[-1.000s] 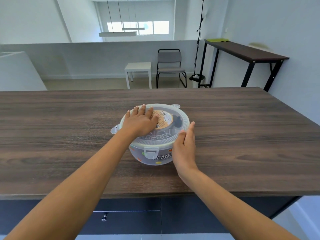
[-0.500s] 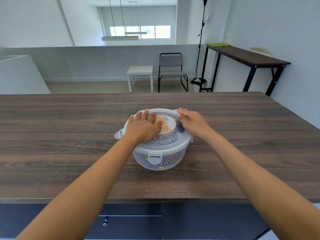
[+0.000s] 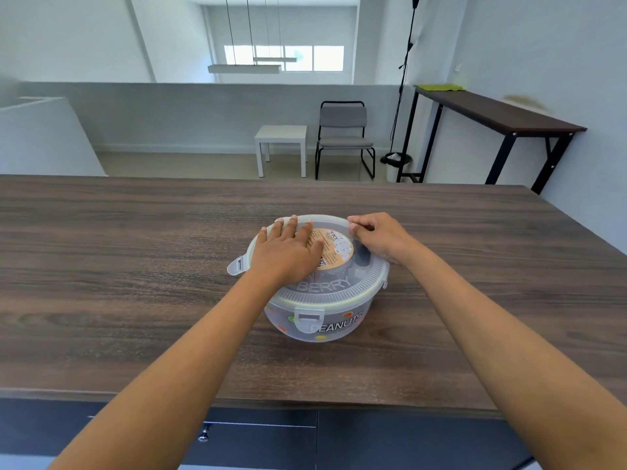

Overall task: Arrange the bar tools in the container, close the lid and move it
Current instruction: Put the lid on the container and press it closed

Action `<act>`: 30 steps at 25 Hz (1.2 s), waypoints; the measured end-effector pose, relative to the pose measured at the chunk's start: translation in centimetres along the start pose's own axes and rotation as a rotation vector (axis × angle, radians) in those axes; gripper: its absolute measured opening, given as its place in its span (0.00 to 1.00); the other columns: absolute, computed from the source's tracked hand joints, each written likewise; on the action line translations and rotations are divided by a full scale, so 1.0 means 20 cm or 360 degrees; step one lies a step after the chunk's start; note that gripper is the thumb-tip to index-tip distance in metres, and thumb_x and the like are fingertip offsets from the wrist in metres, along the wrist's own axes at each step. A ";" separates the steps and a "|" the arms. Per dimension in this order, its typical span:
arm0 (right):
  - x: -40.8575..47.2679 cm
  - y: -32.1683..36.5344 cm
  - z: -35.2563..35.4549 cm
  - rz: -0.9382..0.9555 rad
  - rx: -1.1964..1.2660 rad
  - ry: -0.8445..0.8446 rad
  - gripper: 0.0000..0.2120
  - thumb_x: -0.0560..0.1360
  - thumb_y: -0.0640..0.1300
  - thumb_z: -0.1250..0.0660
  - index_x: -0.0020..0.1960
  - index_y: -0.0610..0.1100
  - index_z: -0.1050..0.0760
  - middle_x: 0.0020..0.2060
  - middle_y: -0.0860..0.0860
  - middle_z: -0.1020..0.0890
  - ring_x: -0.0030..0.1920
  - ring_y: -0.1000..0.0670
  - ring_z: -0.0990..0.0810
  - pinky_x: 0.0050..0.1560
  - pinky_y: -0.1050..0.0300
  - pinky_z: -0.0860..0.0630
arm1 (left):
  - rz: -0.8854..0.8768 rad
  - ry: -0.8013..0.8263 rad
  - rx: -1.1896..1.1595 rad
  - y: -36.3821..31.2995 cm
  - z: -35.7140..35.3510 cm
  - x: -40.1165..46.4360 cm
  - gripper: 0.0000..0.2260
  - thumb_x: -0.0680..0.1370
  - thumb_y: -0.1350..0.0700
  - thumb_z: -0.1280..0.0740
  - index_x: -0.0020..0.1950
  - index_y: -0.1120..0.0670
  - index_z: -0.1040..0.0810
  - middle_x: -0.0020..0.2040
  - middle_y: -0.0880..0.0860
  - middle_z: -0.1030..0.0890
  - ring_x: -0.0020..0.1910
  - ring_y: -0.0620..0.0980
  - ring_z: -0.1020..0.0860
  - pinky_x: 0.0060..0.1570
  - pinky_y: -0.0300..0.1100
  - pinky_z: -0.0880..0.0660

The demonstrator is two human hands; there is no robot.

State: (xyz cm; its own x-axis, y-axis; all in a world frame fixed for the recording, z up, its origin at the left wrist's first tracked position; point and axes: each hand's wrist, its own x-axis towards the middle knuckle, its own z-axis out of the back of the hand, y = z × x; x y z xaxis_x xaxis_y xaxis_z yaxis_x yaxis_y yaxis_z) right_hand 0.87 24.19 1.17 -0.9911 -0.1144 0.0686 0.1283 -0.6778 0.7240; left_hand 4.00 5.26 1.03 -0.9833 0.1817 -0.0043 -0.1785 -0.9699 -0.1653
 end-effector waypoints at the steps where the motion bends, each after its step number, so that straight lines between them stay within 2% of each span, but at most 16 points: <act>1: 0.00 0.00 0.00 -0.0009 0.0012 0.0003 0.18 0.78 0.46 0.39 0.66 0.43 0.27 0.66 0.51 0.24 0.66 0.51 0.28 0.64 0.59 0.36 | 0.0000 0.0002 0.0000 0.00 0.00 0.00 0.27 0.79 0.41 0.57 0.77 0.47 0.52 0.79 0.52 0.53 0.77 0.54 0.55 0.74 0.54 0.59; 6: -0.05 0.03 0.01 0.0056 -0.0033 0.0048 0.20 0.79 0.47 0.42 0.70 0.45 0.32 0.69 0.50 0.28 0.69 0.49 0.32 0.69 0.55 0.38 | -0.0009 0.0000 -0.0028 -0.01 0.01 0.00 0.27 0.79 0.41 0.56 0.77 0.48 0.50 0.79 0.52 0.51 0.77 0.54 0.54 0.75 0.54 0.57; 9: -0.15 0.04 0.02 0.0326 -0.0257 0.0178 0.22 0.79 0.50 0.42 0.72 0.49 0.37 0.75 0.50 0.39 0.76 0.49 0.46 0.73 0.52 0.51 | -0.0058 -0.0125 -0.0033 0.03 0.04 0.01 0.26 0.79 0.41 0.50 0.74 0.51 0.39 0.77 0.54 0.40 0.75 0.56 0.43 0.72 0.55 0.46; 11: -0.23 0.05 0.02 0.0540 -0.0413 0.0219 0.22 0.78 0.52 0.41 0.71 0.51 0.35 0.76 0.51 0.41 0.76 0.50 0.52 0.74 0.46 0.57 | -0.0067 -0.0238 -0.0196 0.07 0.08 0.06 0.22 0.79 0.46 0.46 0.67 0.57 0.28 0.68 0.57 0.28 0.66 0.57 0.30 0.65 0.52 0.33; 13: -0.32 0.03 0.02 0.0714 -0.0514 0.0216 0.21 0.77 0.53 0.40 0.70 0.52 0.33 0.75 0.52 0.39 0.76 0.51 0.50 0.74 0.46 0.57 | -0.0024 -0.0258 -0.0445 0.12 0.11 0.11 0.18 0.80 0.50 0.45 0.58 0.60 0.22 0.57 0.59 0.20 0.51 0.56 0.22 0.52 0.47 0.26; 15: -0.39 0.01 0.01 0.0834 -0.0602 0.0197 0.22 0.77 0.55 0.42 0.70 0.53 0.33 0.73 0.54 0.36 0.76 0.53 0.48 0.74 0.49 0.57 | 0.0002 -0.0223 -0.0531 0.14 0.13 0.15 0.17 0.79 0.51 0.43 0.52 0.61 0.20 0.46 0.56 0.17 0.42 0.54 0.22 0.39 0.41 0.28; 17: -0.42 0.00 0.00 0.0927 -0.0674 0.0131 0.21 0.78 0.54 0.43 0.70 0.52 0.34 0.72 0.53 0.33 0.75 0.53 0.43 0.74 0.52 0.56 | 0.0006 -0.0221 -0.0532 0.15 0.14 0.18 0.15 0.78 0.51 0.40 0.45 0.60 0.19 0.39 0.56 0.18 0.38 0.53 0.23 0.33 0.39 0.32; 20: -0.42 -0.01 -0.01 0.0980 -0.0684 0.0072 0.21 0.76 0.51 0.43 0.69 0.50 0.31 0.70 0.51 0.30 0.73 0.50 0.38 0.73 0.55 0.51 | -0.0007 -0.0214 -0.0597 0.17 0.12 0.21 0.14 0.77 0.50 0.38 0.46 0.58 0.17 0.41 0.57 0.16 0.36 0.50 0.23 0.34 0.39 0.30; 24: -0.41 -0.02 -0.02 0.0995 -0.0648 0.0057 0.23 0.75 0.53 0.48 0.68 0.49 0.30 0.69 0.50 0.28 0.72 0.49 0.36 0.71 0.54 0.45 | 0.0007 -0.0126 -0.0763 0.22 0.11 0.24 0.13 0.76 0.47 0.36 0.50 0.54 0.17 0.35 0.49 0.19 0.34 0.44 0.25 0.35 0.38 0.29; 27: -0.40 -0.03 -0.03 0.0979 -0.0629 0.0056 0.21 0.76 0.50 0.44 0.67 0.51 0.30 0.69 0.51 0.28 0.72 0.50 0.35 0.71 0.55 0.45 | 0.0037 -0.0107 -0.0913 0.25 0.09 0.25 0.13 0.75 0.46 0.35 0.52 0.53 0.17 0.34 0.45 0.21 0.33 0.43 0.25 0.34 0.37 0.30; 30: -0.40 -0.01 -0.02 0.0953 -0.0645 0.0067 0.21 0.75 0.47 0.43 0.68 0.51 0.31 0.69 0.51 0.29 0.72 0.50 0.36 0.72 0.56 0.48 | 0.0021 -0.0200 -0.0848 0.23 0.08 0.25 0.13 0.76 0.47 0.36 0.52 0.53 0.18 0.33 0.44 0.22 0.32 0.42 0.26 0.31 0.36 0.32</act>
State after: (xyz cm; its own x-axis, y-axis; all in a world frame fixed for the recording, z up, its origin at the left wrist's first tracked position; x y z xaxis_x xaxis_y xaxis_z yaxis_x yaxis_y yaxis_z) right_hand 8.84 25.06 0.19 -0.7451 -0.5731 0.3412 0.6605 -0.7051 0.2582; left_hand -1.81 1.40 1.73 -0.9877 0.1179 0.1025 -0.1563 -0.7496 -0.6432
